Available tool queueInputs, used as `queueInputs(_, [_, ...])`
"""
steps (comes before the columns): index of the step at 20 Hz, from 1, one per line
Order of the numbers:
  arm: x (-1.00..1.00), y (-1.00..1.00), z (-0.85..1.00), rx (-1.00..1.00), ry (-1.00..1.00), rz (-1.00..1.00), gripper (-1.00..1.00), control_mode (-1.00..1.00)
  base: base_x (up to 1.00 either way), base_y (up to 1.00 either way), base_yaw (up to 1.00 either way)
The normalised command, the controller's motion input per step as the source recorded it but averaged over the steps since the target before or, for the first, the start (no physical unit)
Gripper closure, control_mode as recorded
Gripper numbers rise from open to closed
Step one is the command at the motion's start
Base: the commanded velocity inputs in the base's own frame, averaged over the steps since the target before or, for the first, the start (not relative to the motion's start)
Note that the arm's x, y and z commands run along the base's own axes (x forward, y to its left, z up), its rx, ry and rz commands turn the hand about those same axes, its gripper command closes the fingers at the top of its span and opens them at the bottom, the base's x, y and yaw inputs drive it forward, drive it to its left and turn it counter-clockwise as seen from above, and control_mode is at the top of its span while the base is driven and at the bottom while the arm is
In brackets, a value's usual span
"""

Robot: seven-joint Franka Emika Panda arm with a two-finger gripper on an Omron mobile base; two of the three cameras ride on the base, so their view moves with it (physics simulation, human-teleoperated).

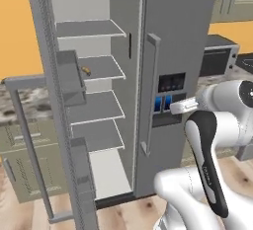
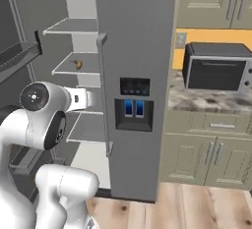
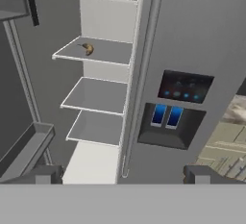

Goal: Retrieve the orange and banana from the fridge and place them into the bowl on the dining table.

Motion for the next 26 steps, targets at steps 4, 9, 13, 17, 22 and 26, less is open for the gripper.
queueInputs(4, [0.00,0.00,0.00,0.00,0.00,0.00,-1.00,1.00,0.49,0.00,0.30])
queueInputs(9, [0.00,0.00,0.00,0.00,0.00,0.00,-1.00,1.00,0.49,0.00,0.33])
queueInputs(13, [0.00,0.00,0.00,0.00,0.00,0.00,-1.00,1.00,0.47,-0.02,0.34])
queueInputs(17, [0.00,0.00,0.00,0.00,0.00,0.00,-1.00,1.00,0.49,-0.01,0.34])
queueInputs(22, [0.00,0.00,0.00,0.00,0.00,0.00,-1.00,1.00,0.45,-0.02,0.34])
queueInputs(26, [0.00,0.00,0.00,0.00,0.00,0.00,-1.00,1.00,0.40,-0.04,0.32])
